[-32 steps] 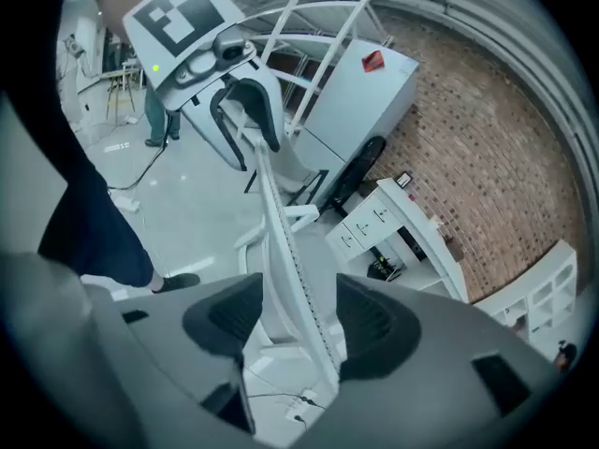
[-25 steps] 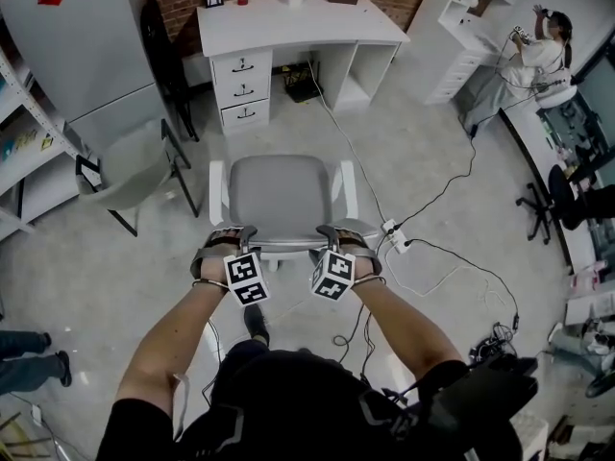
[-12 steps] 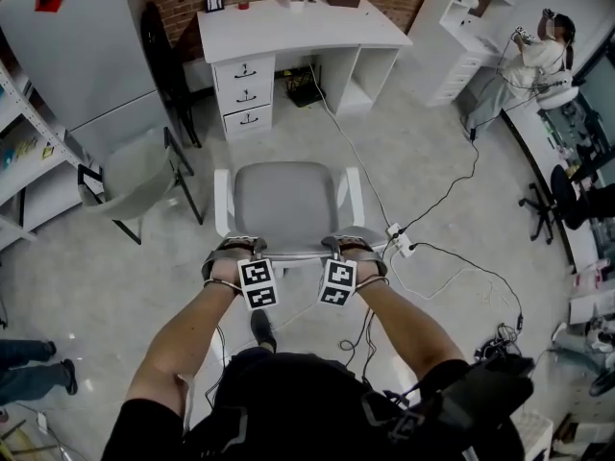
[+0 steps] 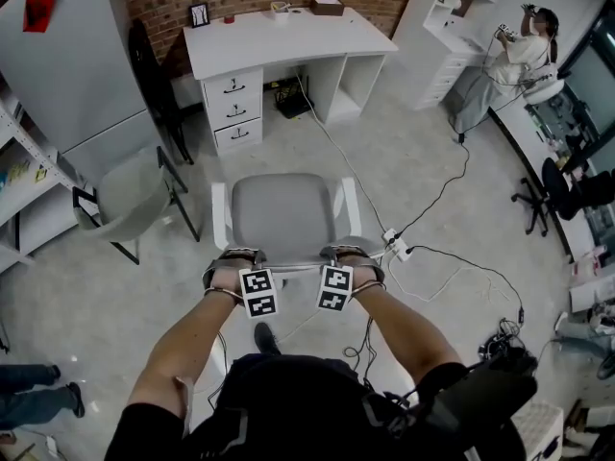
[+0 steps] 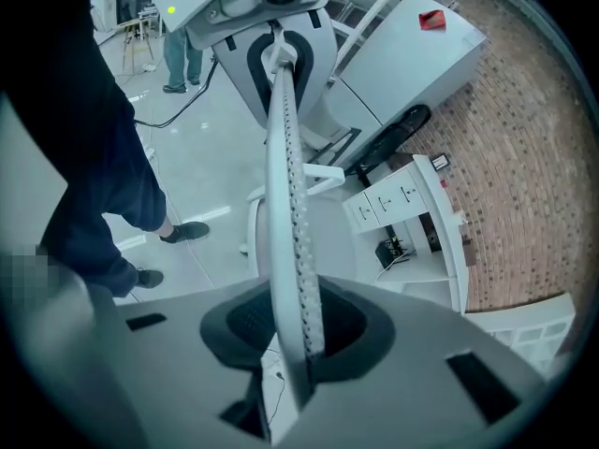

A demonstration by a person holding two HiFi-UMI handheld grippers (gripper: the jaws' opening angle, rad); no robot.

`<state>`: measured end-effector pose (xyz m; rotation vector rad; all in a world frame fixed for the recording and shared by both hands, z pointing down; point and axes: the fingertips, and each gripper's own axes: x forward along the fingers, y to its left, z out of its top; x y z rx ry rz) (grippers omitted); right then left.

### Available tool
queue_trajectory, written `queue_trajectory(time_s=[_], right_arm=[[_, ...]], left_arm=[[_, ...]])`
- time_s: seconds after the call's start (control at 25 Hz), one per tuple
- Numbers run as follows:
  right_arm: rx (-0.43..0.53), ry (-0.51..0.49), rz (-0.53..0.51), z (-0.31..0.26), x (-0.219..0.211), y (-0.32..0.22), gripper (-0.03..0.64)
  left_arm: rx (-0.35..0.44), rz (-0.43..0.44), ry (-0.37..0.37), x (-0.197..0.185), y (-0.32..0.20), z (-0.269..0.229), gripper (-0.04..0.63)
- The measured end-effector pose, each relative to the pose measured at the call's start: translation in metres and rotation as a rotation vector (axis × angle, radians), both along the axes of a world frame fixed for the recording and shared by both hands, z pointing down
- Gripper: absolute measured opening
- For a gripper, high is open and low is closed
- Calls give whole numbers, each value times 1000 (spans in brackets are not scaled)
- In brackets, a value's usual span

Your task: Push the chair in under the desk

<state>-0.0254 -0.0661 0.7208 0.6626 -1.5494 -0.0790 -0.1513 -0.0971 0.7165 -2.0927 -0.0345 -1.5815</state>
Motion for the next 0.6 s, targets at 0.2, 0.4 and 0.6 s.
queue_trajectory(time_s=[0.2, 0.4, 0.6], right_arm=[[2, -14, 35, 0, -6, -8, 91], [-23, -33, 77, 0, -1, -11, 101], [-3, -34, 94, 1, 2, -14, 101]], left_arm=[[3, 14, -7, -5, -13, 1, 77], [0, 23, -18, 0, -19, 2, 77], [12, 44, -17, 4, -25, 2, 77]])
